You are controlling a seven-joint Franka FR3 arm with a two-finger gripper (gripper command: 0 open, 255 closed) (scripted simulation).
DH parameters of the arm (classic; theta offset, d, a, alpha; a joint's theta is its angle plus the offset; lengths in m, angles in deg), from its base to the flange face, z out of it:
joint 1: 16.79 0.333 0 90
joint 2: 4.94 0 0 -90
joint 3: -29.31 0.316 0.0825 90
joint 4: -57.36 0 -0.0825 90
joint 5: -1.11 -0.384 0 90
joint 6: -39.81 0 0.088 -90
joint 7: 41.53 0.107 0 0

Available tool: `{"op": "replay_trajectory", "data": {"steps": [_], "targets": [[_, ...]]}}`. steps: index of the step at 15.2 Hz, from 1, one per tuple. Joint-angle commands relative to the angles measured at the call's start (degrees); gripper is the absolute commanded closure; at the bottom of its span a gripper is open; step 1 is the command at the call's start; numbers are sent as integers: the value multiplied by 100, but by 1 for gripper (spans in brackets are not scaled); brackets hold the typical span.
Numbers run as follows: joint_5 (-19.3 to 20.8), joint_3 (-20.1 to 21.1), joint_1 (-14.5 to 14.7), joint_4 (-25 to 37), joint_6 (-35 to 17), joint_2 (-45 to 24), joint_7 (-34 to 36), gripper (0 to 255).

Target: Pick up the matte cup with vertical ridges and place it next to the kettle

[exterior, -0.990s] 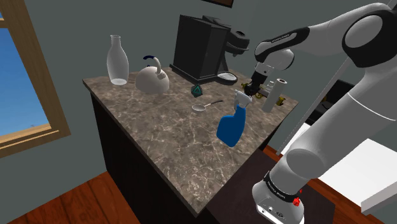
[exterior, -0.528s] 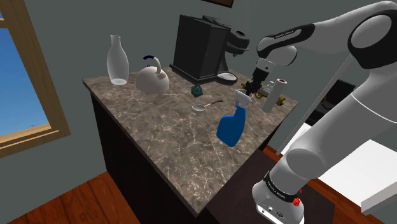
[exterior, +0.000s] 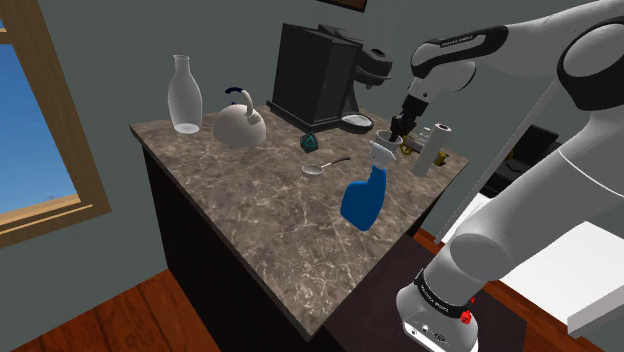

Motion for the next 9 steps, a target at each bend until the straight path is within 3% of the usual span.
{"op": "replay_trajectory", "data": {"steps": [1,9], "targets": [[33,21,-4,114,159,57,46,255],[104,93,-1,609,763,198,192,255]]}}
